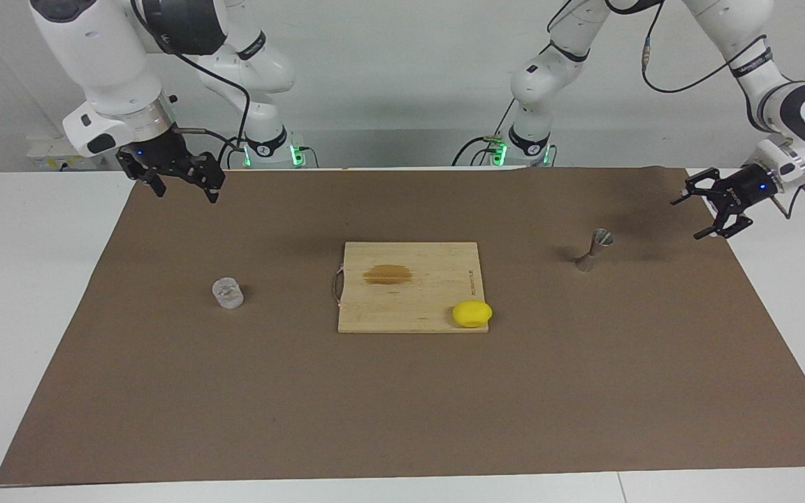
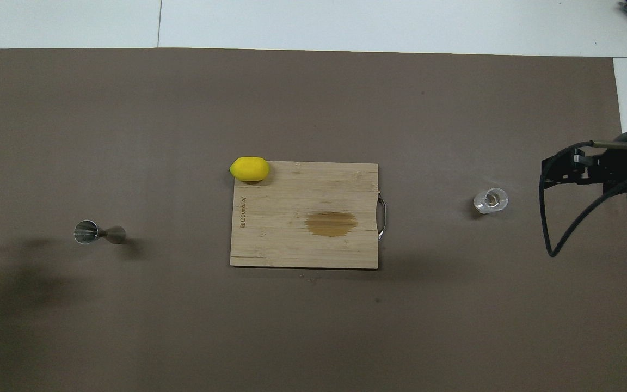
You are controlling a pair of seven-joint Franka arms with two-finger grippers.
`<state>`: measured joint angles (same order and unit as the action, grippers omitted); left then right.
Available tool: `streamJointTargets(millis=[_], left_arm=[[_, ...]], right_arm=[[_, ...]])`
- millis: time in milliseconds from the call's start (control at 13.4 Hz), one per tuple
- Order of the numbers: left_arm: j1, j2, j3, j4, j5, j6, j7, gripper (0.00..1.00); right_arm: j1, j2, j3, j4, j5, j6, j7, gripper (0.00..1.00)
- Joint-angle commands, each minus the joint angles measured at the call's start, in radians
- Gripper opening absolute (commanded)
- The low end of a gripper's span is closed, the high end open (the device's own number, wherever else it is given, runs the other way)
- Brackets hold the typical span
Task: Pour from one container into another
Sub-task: 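Lower the left gripper down around the small metal cup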
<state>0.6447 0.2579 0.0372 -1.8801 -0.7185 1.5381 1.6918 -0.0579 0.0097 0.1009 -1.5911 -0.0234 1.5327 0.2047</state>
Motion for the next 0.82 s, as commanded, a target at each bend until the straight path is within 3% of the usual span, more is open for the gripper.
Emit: streamJointTargets(millis=[0, 149, 522, 746], left_arm=[[0.039, 0.067, -0.016, 0.024, -0.035, -0.061, 0.127, 1.0], [0.049, 0.145, -0.017, 0.035, -0.126, -0.162, 0.254, 1.0], [0.043, 0.196, -0.019, 0.016, -0.231, -0.2, 0.59, 1.0], [0.041, 0.279, -0.022, 0.013, -0.288, -0.252, 0.667, 1.0]], right_arm=[[-0.008, -0.004, 0.005, -0.001, -0.006, -0.011, -0.016, 0.99], [-0.008, -0.004, 0.005, -0.001, -0.006, -0.011, -0.016, 0.99], [-0.008, -0.004, 0.005, -0.001, -0.006, -0.011, -0.016, 0.99], [-0.008, -0.004, 0.005, -0.001, -0.006, -0.011, -0.016, 0.99]])
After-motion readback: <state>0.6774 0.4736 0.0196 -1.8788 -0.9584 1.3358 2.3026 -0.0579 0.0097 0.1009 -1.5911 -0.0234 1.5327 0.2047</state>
